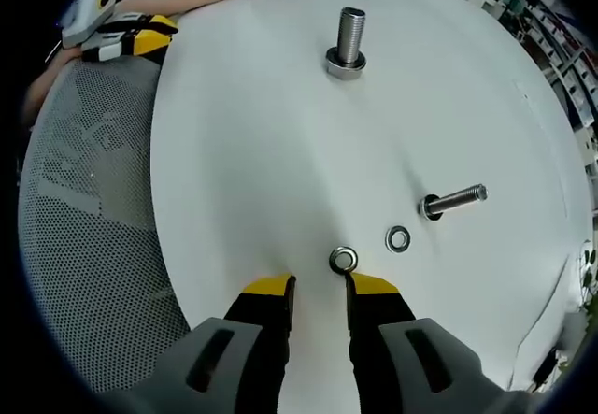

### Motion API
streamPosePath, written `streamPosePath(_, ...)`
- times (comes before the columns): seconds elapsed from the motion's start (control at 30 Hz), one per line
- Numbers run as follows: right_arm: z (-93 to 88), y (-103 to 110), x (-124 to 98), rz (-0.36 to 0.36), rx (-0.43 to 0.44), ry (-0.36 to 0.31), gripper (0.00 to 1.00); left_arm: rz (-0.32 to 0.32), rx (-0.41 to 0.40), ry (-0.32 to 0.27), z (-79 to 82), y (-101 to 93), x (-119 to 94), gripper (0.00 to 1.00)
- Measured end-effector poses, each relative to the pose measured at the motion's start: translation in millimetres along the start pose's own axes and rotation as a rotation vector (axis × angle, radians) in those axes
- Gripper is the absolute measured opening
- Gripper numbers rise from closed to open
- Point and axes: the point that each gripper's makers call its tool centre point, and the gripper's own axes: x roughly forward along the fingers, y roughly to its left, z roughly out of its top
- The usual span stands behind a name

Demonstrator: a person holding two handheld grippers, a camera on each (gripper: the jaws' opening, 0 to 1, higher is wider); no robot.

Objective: Place the washer onto the threaded stud by aligning its center hole with the stud, sliding it down to the base, and recovering from edge contact or off-axis alignment until the washer reaches the visible bottom stop.

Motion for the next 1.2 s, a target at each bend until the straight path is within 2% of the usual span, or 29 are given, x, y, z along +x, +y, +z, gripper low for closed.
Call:
streamPosePath(0.17, 1.2, -2, 0, 0.009, 0.003, -0.027, 0.25, 0.0, 0.002, 0.003, -0.3, 0.1, 0, 0.12)
streamPosePath(0.3, 4.6, -4, 0, 0.006, 0.028, -0.102, 0.24, 0.0, 0.003, 0.005, -0.4, -0.2, 0, 0.12)
streamPosePath(0.4, 5.4, -3, 0, 0.003, 0.024, -0.128, 0.24, 0.0, 0.003, 0.005, -0.5, 0.1, 0, 0.12)
streamPosePath(0.57, 17.5, -10, 3, -0.017, 0.081, -0.204, 0.23, -0.003, 0.006, 0.009, -1.0, -0.2, 1, 0.12)
streamPosePath(0.7, 21.8, -11, 4, -0.023, 0.064, -0.213, 0.23, -0.002, 0.006, 0.009, -0.9, -0.1, 1, 0.12)
streamPosePath(0.83, 22.4, -11, 4, -0.031, 0.049, -0.19, 0.2, -0.002, 0.006, 0.01, -1.1, 0.3, 1, 0.12)
streamPosePath(0.97, 21.9, -11, 5, -0.043, -0.014, -0.167, 0.15, -0.002, 0.005, 0.009, -0.8, -0.1, 1, 0.12)
streamPosePath(1.13, 21.5, -12, 4, -0.051, 0.001, -0.185, 0.14, -0.001, 0.004, 0.008, -0.1, -0.7, 0, 0.12)
streamPosePath(1.2, 20.9, -13, 4, -0.049, 0.064, -0.212, 0.14, -0.002, 0.005, 0.008, -0.5, -0.4, 0, 0.12)
